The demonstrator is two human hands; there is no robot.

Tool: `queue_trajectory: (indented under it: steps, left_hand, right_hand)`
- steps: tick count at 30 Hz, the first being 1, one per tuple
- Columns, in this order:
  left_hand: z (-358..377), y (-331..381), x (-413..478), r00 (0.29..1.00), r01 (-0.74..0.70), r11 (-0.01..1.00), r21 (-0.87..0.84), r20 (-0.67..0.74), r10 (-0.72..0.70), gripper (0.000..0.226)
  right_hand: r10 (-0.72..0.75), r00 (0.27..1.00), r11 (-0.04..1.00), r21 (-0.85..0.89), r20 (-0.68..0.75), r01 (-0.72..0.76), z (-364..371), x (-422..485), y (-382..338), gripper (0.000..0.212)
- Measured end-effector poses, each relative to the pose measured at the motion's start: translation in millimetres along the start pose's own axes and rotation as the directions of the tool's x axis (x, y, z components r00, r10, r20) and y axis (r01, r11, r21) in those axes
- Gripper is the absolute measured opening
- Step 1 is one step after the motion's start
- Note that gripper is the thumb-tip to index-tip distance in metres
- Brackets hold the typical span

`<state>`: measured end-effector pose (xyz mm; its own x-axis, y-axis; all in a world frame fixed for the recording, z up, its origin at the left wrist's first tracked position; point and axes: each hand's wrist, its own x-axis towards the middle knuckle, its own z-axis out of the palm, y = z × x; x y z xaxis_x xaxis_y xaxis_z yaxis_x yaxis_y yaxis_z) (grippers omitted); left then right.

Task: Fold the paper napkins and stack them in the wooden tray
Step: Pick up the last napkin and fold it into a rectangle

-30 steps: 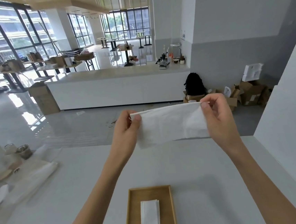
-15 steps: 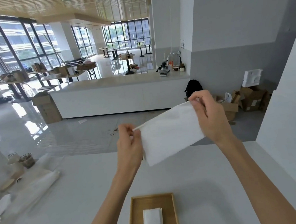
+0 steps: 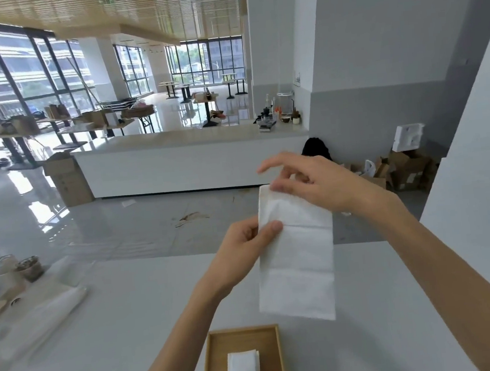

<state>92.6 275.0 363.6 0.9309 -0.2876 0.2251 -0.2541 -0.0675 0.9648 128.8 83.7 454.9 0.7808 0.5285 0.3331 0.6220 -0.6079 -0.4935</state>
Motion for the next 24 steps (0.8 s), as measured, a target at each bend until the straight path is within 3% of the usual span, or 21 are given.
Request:
queue_trajectory:
  steps: [2,4,5,7,10,15,19,24]
  left_hand:
    - [0,-1,1,0.998,0.031,0.998,-0.059,-0.051,-0.034,0.036]
    - [1,-2,1,0.992,0.036,0.995,-0.088,-0.114,-0.046,0.036]
    - [0,-3,2,0.989,0.031,0.994,-0.100,-0.142,-0.045,0.035]
    - [0,-5,3,0.981,0.027,0.992,-0.120,-0.186,-0.050,0.031]
    - [-1,-6,7,0.978,0.027,0.995,-0.094,-0.201,-0.046,0.026]
    - [-10,-4,7,0.988,0.028,0.995,-0.098,-0.151,-0.043,0.019]
    - [-22,1,9,0.993,0.005,0.993,-0.117,-0.114,-0.018,0.024]
    - [-32,9,11,0.995,-0.039,0.992,-0.124,-0.091,0.027,0.025]
  right_hand:
    - [0.166,0.982,0.965,0.220,-0.088,-0.143,1,-10,12,0.057]
    - [0.309,0.950,0.870,0.416,-0.041,-0.265,9,-23,23,0.079]
    - [0.341,0.940,0.820,0.486,0.007,-0.301,17,-30,29,0.077]
    - [0.357,0.931,0.730,0.599,0.077,-0.329,35,-43,32,0.053]
    - [0.378,0.924,0.646,0.700,0.052,-0.303,55,-54,31,0.026]
    - [0.433,0.901,0.584,0.764,-0.007,-0.275,58,-50,32,0.021]
    - [0.413,0.911,0.588,0.763,0.000,-0.267,54,-43,35,0.021]
    - [0.352,0.931,0.608,0.779,-0.095,-0.150,49,-36,34,0.019]
